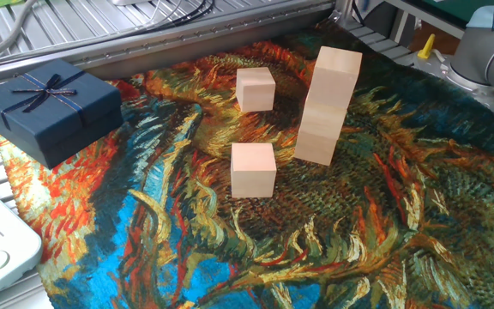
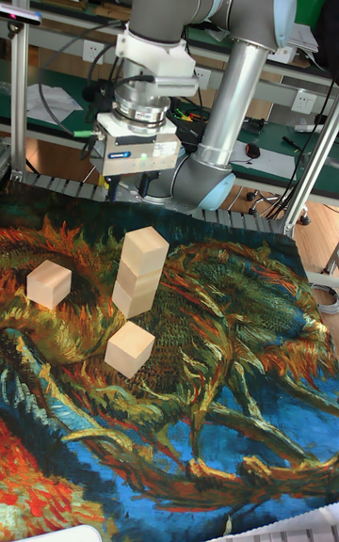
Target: Stack the blocks in a vertical line of five
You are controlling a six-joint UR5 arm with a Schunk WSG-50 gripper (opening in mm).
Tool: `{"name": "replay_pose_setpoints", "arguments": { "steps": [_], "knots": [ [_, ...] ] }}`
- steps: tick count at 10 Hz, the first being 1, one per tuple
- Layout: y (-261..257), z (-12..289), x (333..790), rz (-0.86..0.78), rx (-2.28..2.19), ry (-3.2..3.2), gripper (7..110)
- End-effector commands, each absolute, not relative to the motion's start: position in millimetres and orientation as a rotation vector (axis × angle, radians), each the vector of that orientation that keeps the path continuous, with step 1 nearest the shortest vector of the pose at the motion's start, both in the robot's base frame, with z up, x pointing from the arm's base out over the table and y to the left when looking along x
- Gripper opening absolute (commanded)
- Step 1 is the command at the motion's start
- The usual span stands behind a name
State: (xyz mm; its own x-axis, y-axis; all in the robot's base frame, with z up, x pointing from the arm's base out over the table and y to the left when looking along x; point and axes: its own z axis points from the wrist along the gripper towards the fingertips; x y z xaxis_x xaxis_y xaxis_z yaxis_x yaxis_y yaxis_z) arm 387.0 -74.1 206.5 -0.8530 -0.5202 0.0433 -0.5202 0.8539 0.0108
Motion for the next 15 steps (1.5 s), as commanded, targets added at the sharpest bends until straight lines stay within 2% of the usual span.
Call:
{"name": "replay_pose_setpoints", "arguments": {
  "steps": [1, 3, 7, 13, 15],
  "knots": [
    [-78, 209, 374, 0.007, 0.632, -2.981, 7],
    [-58, 209, 372, -0.11, 0.623, -2.992, 7],
    [-55, 212, 356, -0.155, 0.677, -2.918, 7],
    [-65, 210, 366, -0.092, 0.885, -2.901, 7],
    [-91, 213, 380, -0.04, 0.931, -2.881, 7]
  ]
}}
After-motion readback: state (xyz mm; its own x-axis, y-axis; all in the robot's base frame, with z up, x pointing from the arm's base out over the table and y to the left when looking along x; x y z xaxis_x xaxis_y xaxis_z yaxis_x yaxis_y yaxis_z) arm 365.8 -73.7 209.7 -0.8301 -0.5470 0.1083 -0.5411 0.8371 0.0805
